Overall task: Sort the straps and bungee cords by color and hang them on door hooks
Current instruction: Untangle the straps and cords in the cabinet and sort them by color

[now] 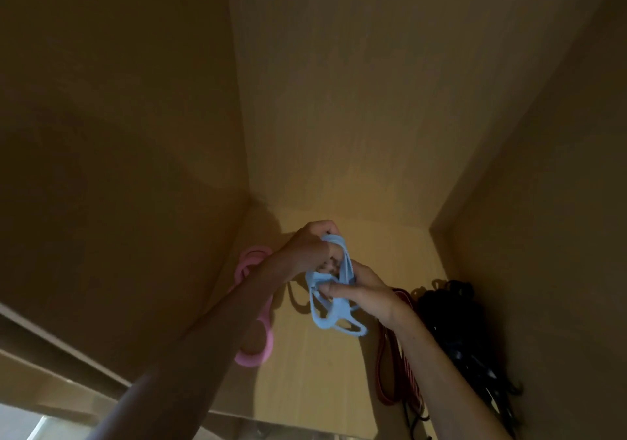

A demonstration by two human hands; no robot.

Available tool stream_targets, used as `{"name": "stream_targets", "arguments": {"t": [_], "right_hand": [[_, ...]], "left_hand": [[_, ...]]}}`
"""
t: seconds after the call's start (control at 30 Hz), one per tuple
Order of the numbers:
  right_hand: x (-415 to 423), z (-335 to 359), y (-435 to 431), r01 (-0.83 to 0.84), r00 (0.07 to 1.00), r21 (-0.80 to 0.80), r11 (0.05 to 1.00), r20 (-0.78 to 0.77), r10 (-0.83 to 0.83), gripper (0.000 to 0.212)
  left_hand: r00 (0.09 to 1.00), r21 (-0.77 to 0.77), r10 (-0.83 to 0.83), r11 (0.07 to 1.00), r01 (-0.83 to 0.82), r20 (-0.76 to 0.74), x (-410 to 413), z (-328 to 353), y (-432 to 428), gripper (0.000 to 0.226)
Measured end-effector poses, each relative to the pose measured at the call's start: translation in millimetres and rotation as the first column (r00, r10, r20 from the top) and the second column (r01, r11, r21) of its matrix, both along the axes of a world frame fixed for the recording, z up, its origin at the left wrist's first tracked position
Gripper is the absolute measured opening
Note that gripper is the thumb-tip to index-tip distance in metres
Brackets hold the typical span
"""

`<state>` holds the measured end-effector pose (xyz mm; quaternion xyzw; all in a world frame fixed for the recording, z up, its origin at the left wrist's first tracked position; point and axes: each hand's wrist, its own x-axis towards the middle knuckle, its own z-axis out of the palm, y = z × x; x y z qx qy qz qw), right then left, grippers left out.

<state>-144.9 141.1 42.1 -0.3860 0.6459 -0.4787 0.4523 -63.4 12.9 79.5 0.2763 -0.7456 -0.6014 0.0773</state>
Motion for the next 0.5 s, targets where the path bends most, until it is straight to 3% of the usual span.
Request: {"name": "stream_targets", "arguments": {"t": [0.17, 0.27, 0.4, 0.5], "right_hand": [[24, -16, -3, 0.068, 0.99, -0.086, 0.994, 0.128, -0.057, 0.023], [36, -28, 3, 0.117, 0.943, -0.105, 0.988, 0.325, -0.077, 0.049], [52, -33, -4, 0.129, 0.987, -0.042, 0.991, 0.106, -0.124, 0.037], [60, -31, -10, 0.138, 0.983, -0.056, 0.989, 0.129, -0.13, 0.038]], "left_hand": [[0.986, 0.204, 0.162, 0.967, -0.153, -0.031, -6, 0, 10, 0.017], [0.97, 0.204, 0.24, 0.952, -0.228, -0.038, -5, -5, 4, 0.018], [0.96, 0.206, 0.28, 0.938, -0.279, 0.027, -8, -16, 0, 0.018], [0.936, 0.243, 0.347, 0.904, -0.352, 0.064, -11, -28, 1, 0.019]]}}
